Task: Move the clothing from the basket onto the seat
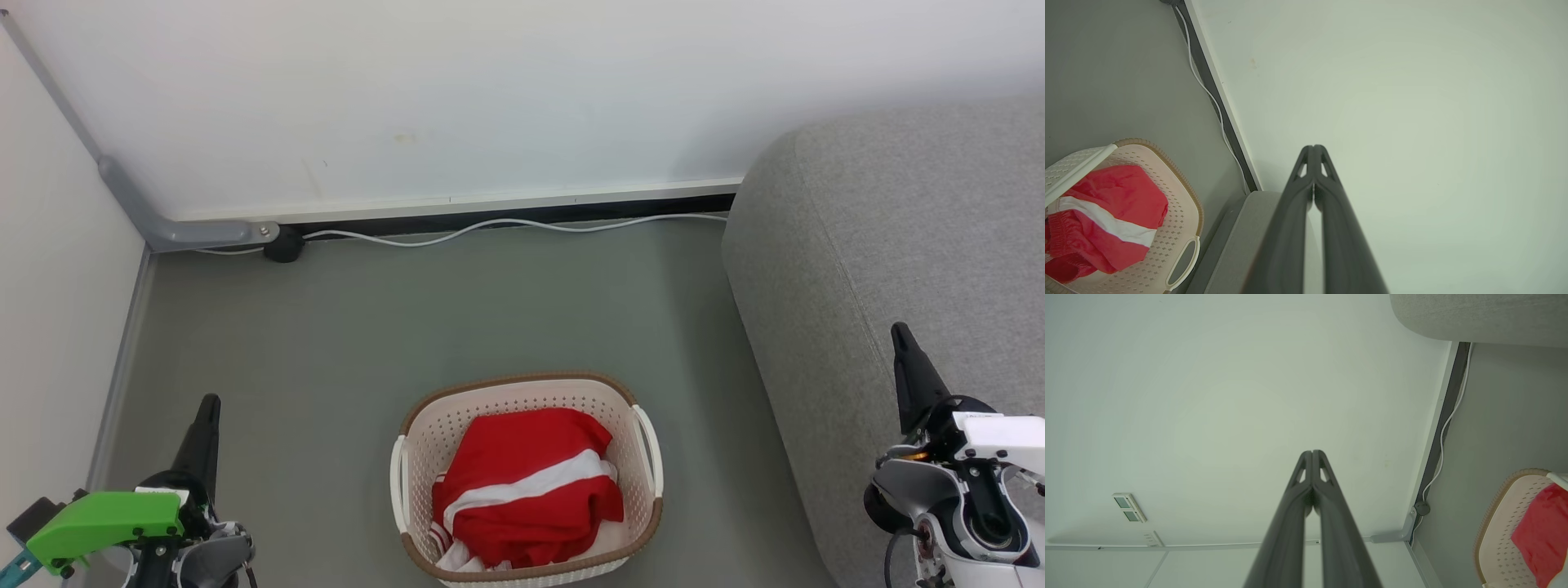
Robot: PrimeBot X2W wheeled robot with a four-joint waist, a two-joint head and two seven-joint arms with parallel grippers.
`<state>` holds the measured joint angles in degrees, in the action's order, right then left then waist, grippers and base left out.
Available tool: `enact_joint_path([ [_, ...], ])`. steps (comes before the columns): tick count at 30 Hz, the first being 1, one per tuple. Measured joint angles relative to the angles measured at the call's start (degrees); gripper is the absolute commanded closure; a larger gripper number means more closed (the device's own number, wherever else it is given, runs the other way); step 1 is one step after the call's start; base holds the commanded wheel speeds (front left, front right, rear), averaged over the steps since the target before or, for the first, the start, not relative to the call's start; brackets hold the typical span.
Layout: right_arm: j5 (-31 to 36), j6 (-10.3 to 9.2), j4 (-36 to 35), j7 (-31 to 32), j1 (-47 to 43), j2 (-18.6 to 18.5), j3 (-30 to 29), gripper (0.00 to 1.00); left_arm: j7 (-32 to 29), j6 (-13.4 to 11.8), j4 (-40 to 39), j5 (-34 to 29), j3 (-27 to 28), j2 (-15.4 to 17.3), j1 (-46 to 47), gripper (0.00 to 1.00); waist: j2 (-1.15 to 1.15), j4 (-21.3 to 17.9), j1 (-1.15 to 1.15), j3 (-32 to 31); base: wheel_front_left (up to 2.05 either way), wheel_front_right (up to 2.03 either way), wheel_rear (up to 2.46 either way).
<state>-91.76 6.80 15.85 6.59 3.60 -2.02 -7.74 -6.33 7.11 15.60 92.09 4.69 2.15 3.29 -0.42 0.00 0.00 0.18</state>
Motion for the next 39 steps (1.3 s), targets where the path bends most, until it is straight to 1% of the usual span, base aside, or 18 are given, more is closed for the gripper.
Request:
enact_joint_path([
  [39,0.00,0.00,0.00,0.00,0.00,-0.01,0.00,1.00,0.00,0.00,0.00,0.00,0.00,0.00,0.00,1.00,0.00,0.00,0.00,0.00,0.00,0.00,0.00],
])
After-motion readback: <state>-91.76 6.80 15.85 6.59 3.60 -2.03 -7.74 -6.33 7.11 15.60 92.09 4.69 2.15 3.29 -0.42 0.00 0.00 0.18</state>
